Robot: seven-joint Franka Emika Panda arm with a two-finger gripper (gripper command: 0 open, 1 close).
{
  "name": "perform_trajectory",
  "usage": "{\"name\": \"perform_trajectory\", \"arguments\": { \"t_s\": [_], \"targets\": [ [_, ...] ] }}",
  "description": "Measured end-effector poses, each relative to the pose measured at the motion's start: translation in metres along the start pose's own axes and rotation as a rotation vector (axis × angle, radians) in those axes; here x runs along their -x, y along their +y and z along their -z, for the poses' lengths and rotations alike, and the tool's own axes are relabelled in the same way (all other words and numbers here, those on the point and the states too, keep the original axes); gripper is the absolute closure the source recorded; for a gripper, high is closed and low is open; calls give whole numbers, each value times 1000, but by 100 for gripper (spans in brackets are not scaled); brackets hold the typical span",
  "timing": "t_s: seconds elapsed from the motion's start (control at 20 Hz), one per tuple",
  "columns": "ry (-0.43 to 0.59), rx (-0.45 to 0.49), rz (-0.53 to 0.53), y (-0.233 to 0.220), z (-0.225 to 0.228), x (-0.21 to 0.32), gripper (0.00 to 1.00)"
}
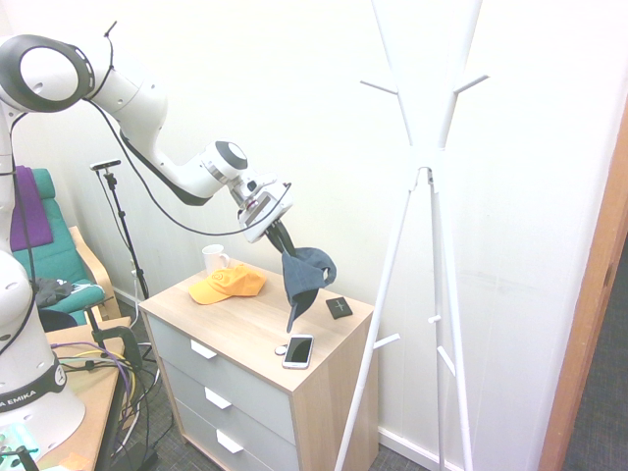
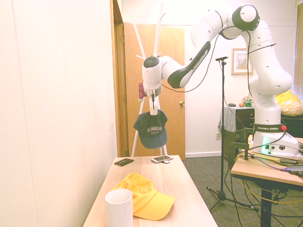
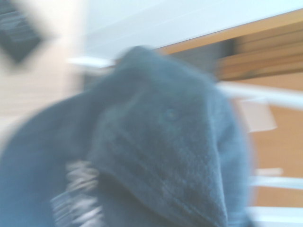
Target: Hang the cap
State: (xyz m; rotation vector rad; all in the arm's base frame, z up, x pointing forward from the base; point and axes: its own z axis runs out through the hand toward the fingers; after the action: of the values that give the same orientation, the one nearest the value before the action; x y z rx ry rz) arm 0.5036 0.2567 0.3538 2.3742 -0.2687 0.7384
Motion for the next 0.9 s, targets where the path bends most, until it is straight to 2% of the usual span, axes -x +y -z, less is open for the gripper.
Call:
{"name": "perform_trajectory", "arguments": {
  "t_s": [0.4,0.6,0.9],
  "targets": [
    [210,162,-34,112,74,-104,100],
    [299,234,-48,153,107,-146,100],
    [366,286,-107,223,148,-212,100]
  ]
}}
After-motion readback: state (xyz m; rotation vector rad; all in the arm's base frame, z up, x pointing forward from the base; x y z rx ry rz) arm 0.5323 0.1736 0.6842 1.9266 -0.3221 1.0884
